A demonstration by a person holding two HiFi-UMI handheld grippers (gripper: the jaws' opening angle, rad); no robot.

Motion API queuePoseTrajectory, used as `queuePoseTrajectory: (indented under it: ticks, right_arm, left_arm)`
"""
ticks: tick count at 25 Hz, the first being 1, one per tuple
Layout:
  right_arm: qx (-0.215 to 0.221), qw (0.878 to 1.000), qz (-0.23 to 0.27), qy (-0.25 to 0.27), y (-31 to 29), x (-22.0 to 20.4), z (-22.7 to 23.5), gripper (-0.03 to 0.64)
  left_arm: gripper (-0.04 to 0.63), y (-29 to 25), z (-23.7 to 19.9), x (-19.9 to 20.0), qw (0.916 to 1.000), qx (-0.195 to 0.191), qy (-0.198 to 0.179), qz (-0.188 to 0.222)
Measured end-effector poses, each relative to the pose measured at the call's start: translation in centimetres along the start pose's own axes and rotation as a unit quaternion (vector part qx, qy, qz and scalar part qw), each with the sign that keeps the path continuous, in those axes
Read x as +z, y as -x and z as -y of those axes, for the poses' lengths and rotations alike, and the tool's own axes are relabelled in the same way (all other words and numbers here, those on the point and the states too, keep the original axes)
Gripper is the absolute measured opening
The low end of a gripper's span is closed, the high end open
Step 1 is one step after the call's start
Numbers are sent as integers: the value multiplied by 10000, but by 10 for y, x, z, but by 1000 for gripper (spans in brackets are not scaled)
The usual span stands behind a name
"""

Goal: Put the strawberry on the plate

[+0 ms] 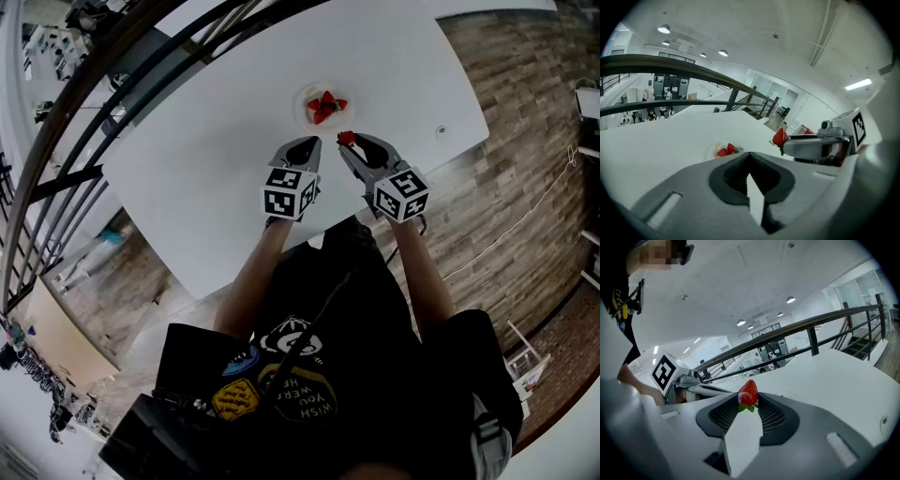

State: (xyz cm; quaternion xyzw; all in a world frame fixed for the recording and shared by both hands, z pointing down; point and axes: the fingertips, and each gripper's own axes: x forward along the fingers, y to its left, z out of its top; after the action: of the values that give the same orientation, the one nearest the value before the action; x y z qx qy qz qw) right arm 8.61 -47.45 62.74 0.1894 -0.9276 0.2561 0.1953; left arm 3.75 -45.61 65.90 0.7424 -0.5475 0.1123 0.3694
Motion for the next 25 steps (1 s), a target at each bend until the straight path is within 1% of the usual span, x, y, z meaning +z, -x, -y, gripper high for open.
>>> queuePoseTrajectory:
  ticks: [2,6,12,16,21,25]
  right_arm:
    - [-18,10000,-39,-23,-5,-3,5,135]
    - [-37,9999,-145,-81,-13,-12,13,135]
    - [-146,9995,-281,-32,-28,-18,29,135]
    - [-202,9990,-386,30,-39,-27,40,135]
    - [-335,9982,-500,-15,-50,-39,56,135]
    - [-373,9976,-588,51,-59,-45,64,135]
  left_arm:
    - [0,-5,-7,-2,10000,59,16,-64]
    - [0,-14,-19,-9,9994,186,172,-252]
    - [0,-28,-31,-14,9989,179,162,-404]
    - [0,-36,-45,-24,9976,295,364,-517]
    - [0,-45,-51,-29,9968,300,394,-620]
    - [0,-46,-59,-34,9961,338,494,-644]
